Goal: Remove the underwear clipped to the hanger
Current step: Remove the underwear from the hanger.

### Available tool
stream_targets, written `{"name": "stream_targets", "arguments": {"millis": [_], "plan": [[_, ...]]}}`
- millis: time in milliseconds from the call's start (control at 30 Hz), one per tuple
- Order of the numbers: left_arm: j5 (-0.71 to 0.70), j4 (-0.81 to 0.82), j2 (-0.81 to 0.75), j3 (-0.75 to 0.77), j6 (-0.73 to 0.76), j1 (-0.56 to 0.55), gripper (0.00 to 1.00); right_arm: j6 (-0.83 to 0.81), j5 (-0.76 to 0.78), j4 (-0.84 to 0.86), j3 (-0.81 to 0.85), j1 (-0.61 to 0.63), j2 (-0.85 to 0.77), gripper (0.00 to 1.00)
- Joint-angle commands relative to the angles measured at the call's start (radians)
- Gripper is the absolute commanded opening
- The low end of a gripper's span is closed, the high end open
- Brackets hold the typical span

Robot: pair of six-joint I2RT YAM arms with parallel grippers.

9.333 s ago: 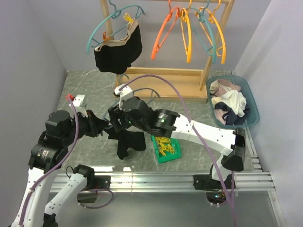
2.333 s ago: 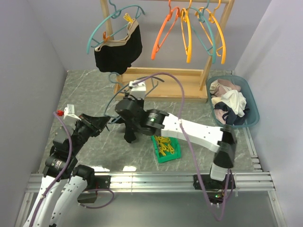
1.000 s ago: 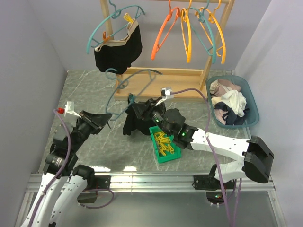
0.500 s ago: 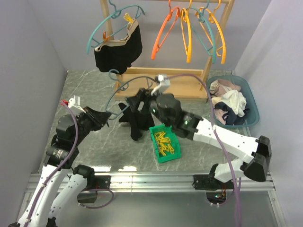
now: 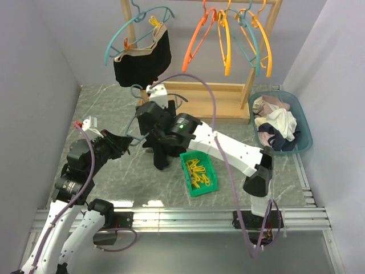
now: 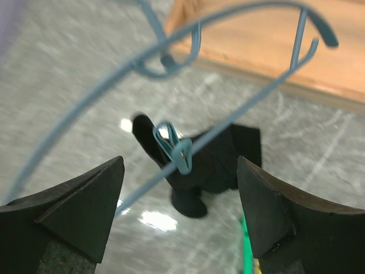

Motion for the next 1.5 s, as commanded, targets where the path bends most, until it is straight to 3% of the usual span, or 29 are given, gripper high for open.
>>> {"name": "stream_targets", "arguments": {"millis": [0,167,533,867,1200,1367,1467], "plan": [[-0.005,0.056,-0.018,0.047,-0.001,0.001,0.01,0.006,0.094,-0.122,0.071,0.022,0.017,0.87],[0.004,0.066,-0.028,0.035,-0.021,0.001,0.01,0.039,0.146,-0.151,0.135,0.025,0.086,0.97],[0.018,0.084,-0.039,0.018,-0.047,0.001,0.01,0.08,0.229,-0.224,0.276,0.025,0.224,0.98],[0.027,0.089,-0.042,0.013,-0.054,0.001,0.01,0.088,0.299,-0.179,0.259,0.024,0.229,0.72],[0.042,0.096,-0.044,0.0,-0.062,0.001,0.01,0.054,0.342,-0.153,0.261,0.022,0.24,0.65],[0.045,0.096,-0.041,0.001,-0.059,0.001,0.01,0.034,0.347,-0.132,0.258,0.021,0.238,0.41],[0.047,0.096,-0.042,0.0,-0.061,0.001,0.01,0.031,0.347,-0.124,0.255,0.019,0.24,0.35]]}}
